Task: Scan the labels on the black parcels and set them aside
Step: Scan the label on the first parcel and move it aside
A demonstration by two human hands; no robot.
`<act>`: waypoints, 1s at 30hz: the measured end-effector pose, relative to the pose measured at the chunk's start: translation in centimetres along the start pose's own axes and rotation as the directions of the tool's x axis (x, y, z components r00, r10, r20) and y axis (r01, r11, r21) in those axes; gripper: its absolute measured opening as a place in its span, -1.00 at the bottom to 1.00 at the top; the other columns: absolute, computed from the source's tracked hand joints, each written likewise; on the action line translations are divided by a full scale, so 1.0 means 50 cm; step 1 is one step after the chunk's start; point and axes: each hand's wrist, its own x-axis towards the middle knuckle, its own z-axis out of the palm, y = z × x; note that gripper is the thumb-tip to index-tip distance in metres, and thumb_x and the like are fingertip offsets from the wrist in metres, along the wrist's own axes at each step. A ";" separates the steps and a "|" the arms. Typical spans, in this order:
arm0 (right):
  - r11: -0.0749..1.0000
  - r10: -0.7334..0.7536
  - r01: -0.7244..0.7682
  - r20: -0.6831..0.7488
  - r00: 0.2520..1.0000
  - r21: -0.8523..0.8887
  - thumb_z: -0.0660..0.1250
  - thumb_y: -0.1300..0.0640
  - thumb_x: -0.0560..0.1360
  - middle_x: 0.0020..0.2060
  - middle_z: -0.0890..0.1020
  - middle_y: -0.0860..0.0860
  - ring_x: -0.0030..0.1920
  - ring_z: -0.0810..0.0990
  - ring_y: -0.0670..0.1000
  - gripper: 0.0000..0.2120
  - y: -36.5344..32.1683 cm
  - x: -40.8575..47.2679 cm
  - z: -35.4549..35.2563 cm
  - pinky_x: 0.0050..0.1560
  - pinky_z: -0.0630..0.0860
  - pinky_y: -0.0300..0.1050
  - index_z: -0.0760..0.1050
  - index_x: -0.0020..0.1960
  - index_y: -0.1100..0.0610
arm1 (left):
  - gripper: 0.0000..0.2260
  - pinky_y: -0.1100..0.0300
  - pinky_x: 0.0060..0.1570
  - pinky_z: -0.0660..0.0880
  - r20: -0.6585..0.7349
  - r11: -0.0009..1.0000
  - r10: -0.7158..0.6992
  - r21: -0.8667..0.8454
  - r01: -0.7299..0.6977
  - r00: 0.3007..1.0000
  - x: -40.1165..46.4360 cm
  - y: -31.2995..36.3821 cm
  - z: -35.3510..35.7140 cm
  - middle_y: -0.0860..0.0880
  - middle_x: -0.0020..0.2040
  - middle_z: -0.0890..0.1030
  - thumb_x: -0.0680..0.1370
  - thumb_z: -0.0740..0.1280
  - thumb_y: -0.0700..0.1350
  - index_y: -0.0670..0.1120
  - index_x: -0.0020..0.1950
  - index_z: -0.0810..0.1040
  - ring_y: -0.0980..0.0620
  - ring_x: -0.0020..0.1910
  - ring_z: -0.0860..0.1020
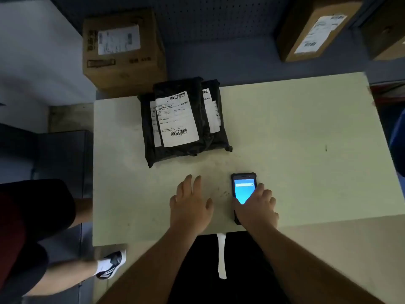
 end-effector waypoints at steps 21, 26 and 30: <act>0.990 0.130 -0.131 0.019 0.991 0.061 0.57 -0.15 0.41 0.33 0.42 0.11 0.34 0.46 0.15 -0.15 -0.004 0.029 0.032 0.27 0.58 0.18 0.20 0.51 0.11 | -0.34 -0.12 0.48 0.31 0.039 1.000 0.010 -0.010 -0.009 0.999 0.009 -0.028 0.026 -0.03 0.68 0.05 0.63 0.19 0.21 0.06 0.65 0.03 -0.08 0.63 0.13; 0.993 0.113 -0.115 0.029 0.993 0.040 0.59 -0.20 0.38 0.26 0.47 0.10 0.24 0.53 0.14 -0.12 0.001 0.032 0.010 0.20 0.63 0.15 0.20 0.50 0.06 | -0.33 -0.13 0.48 0.33 0.027 0.999 0.026 -0.047 -0.025 0.999 0.011 -0.015 0.011 -0.02 0.68 0.04 0.63 0.22 0.19 0.05 0.66 0.04 -0.09 0.63 0.12; 0.995 0.096 -0.098 0.064 0.993 0.020 0.56 -0.21 0.40 0.27 0.53 0.08 0.24 0.56 0.13 -0.15 0.000 0.031 -0.021 0.24 0.58 0.16 0.21 0.49 0.06 | -0.33 -0.13 0.48 0.32 0.002 0.994 0.055 -0.090 -0.055 0.998 0.013 -0.004 -0.014 -0.01 0.68 0.04 0.63 0.24 0.17 0.05 0.65 0.04 -0.10 0.63 0.12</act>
